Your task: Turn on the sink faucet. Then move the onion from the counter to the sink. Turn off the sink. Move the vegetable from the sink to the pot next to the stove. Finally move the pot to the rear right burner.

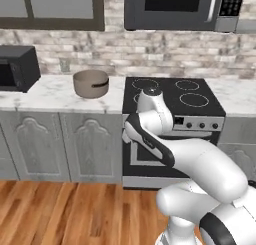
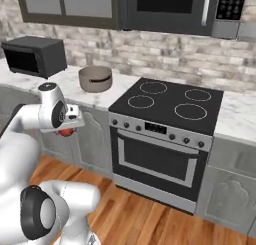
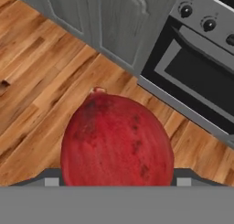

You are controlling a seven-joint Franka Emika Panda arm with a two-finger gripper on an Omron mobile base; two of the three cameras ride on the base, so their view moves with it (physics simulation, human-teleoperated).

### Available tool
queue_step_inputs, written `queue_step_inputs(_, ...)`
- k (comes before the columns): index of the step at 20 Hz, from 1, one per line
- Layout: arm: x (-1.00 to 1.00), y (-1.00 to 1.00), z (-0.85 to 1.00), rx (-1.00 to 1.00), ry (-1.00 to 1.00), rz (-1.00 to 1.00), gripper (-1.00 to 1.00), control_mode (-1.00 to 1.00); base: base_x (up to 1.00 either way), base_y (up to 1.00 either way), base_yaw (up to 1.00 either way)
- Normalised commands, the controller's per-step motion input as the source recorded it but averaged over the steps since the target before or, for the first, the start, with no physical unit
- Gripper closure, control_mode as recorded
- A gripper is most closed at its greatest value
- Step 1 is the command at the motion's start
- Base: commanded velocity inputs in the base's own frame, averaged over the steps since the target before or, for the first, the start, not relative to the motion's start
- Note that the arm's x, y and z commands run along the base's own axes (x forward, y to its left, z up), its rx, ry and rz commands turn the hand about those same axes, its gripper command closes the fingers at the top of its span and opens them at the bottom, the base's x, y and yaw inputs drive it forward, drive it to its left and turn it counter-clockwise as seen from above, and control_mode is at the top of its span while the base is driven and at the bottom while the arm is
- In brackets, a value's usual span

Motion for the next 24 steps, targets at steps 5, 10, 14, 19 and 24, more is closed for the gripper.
queue_step_inputs(5, 0.0, 0.0, 0.0, 0.0, 0.0, 0.0, 1.0, 1.0, 0.15, 0.73, -0.42)
queue_step_inputs(10, 0.0, 0.0, 0.0, 0.0, 0.0, 0.0, 1.0, 1.0, 0.17, 0.68, -0.41)
queue_step_inputs(14, 0.0, 0.0, 0.0, 0.0, 0.0, 0.0, 1.0, 1.0, 0.2, 0.66, -0.39)
queue_step_inputs(19, 0.0, 0.0, 0.0, 0.0, 0.0, 0.0, 1.0, 1.0, 0.3, 0.6, -0.36)
queue_step_inputs(24, 0.0, 0.0, 0.0, 0.0, 0.0, 0.0, 1.0, 1.0, 0.44, 0.57, -0.28)
